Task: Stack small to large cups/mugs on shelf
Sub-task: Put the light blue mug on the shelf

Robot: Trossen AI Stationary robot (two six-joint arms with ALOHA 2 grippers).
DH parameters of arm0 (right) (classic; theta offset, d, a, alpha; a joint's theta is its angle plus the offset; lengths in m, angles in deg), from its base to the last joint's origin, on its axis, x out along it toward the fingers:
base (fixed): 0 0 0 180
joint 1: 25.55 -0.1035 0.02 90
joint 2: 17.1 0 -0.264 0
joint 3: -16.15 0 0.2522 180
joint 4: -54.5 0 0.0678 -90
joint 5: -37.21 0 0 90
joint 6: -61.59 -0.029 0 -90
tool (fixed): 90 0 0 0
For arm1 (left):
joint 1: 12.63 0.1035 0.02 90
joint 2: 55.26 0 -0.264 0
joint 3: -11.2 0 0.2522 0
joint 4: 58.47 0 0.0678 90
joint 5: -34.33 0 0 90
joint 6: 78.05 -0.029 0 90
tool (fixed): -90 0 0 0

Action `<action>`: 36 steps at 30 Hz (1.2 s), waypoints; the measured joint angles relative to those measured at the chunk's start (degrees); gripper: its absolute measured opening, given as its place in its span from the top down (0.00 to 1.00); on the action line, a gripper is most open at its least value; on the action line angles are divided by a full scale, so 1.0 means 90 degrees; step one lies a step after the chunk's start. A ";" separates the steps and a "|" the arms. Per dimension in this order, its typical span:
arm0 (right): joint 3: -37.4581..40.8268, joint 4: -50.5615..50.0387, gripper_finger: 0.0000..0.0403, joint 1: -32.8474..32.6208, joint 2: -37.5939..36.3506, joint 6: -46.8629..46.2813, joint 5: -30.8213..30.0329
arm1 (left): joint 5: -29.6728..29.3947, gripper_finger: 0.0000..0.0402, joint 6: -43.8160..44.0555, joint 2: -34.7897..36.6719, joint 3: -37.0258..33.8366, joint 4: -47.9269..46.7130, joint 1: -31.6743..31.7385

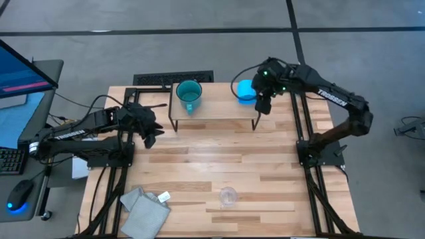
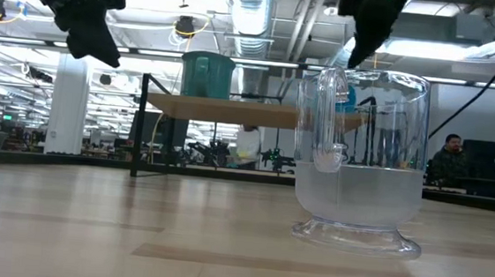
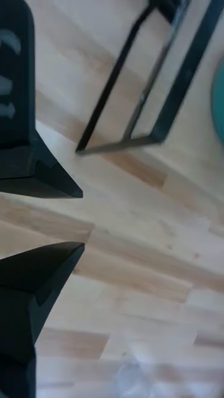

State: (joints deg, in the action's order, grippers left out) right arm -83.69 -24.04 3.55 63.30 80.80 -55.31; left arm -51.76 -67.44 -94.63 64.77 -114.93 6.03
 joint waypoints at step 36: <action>0.0953 0.0180 0.59 -0.1816 -0.0072 -0.2363 -0.3366 | -0.0367 0.72 -0.0045 0.0000 0.0000 0.0010 -0.0001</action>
State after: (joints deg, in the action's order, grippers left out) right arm -75.11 -22.42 -12.80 62.65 59.53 -85.60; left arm -55.07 -67.85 -94.63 64.77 -114.84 6.02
